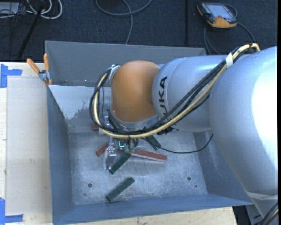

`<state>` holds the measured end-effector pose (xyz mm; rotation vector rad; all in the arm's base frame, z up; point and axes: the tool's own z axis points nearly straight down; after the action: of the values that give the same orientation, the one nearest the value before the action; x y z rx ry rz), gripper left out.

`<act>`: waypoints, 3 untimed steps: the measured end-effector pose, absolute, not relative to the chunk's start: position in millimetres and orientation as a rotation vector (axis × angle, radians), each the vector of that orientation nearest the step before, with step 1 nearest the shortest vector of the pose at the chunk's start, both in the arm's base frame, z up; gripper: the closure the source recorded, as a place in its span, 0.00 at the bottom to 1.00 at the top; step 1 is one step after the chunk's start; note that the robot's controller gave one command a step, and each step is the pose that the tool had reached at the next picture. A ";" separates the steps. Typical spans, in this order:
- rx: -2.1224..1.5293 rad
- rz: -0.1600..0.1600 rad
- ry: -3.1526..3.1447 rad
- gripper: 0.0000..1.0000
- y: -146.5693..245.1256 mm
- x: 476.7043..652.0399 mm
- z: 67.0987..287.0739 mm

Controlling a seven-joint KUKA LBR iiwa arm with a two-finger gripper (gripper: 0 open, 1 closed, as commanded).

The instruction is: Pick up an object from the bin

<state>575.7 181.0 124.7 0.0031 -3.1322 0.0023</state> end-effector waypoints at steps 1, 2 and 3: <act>-0.002 0.000 -3.140 0.00 180.2 578.0 129.3; 0.310 -0.004 -3.131 0.00 140.0 591.4 92.5; 0.424 0.000 -3.112 0.00 113.6 600.0 79.2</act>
Offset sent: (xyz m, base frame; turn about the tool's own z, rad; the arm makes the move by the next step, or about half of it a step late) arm 0.0217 -0.0698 -0.0547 -0.2785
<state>600.0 113.6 79.2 0.4237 -3.1116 0.0002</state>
